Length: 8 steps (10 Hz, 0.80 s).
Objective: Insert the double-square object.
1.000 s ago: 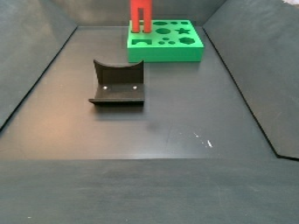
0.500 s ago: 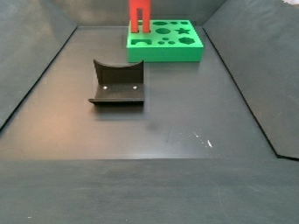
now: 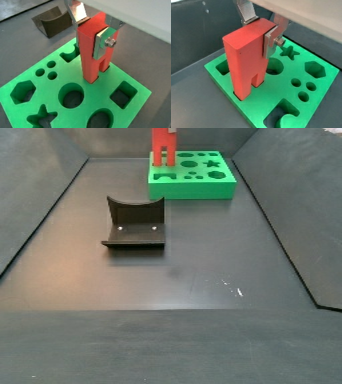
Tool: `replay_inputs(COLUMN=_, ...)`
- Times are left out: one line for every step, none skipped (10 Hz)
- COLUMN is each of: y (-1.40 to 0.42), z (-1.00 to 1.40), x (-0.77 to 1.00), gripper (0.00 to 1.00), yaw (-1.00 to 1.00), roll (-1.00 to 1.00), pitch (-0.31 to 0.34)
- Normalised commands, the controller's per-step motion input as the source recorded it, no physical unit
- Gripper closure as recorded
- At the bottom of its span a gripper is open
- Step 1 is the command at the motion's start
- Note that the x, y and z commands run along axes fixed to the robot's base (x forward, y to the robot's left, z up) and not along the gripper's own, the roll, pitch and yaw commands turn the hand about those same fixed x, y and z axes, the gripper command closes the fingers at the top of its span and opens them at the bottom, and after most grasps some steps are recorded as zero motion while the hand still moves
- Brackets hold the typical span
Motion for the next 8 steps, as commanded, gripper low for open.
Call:
replay_inputs(y=0.0, z=-0.32, x=0.27, gripper=1.0, yaw=0.0, roll=0.1, pitch=0.106)
replay_inputs(y=0.0, z=-0.27, x=0.2, gripper=1.0, yaw=-0.01, roll=0.1, pitch=0.113)
replay_inputs(y=0.0, z=-0.24, x=0.14, gripper=1.0, yaw=-0.03, roll=0.06, pitch=0.091)
replay_inputs(y=0.0, z=-0.24, x=0.04, gripper=1.0, yaw=-0.05, roll=0.0, pitch=0.039)
replay_inputs(y=0.02, z=-0.18, x=0.01, gripper=1.0, yaw=0.0, roll=0.0, pitch=0.0)
replay_inputs(y=0.0, z=-0.14, x=0.0, gripper=1.0, yaw=0.0, roll=0.0, pitch=0.0)
replay_inputs(y=0.0, z=0.0, x=0.0, gripper=1.0, yaw=0.0, roll=-0.02, pitch=0.0)
replay_inputs(y=0.0, z=0.0, x=0.0, gripper=1.0, yaw=0.0, roll=0.0, pitch=0.0)
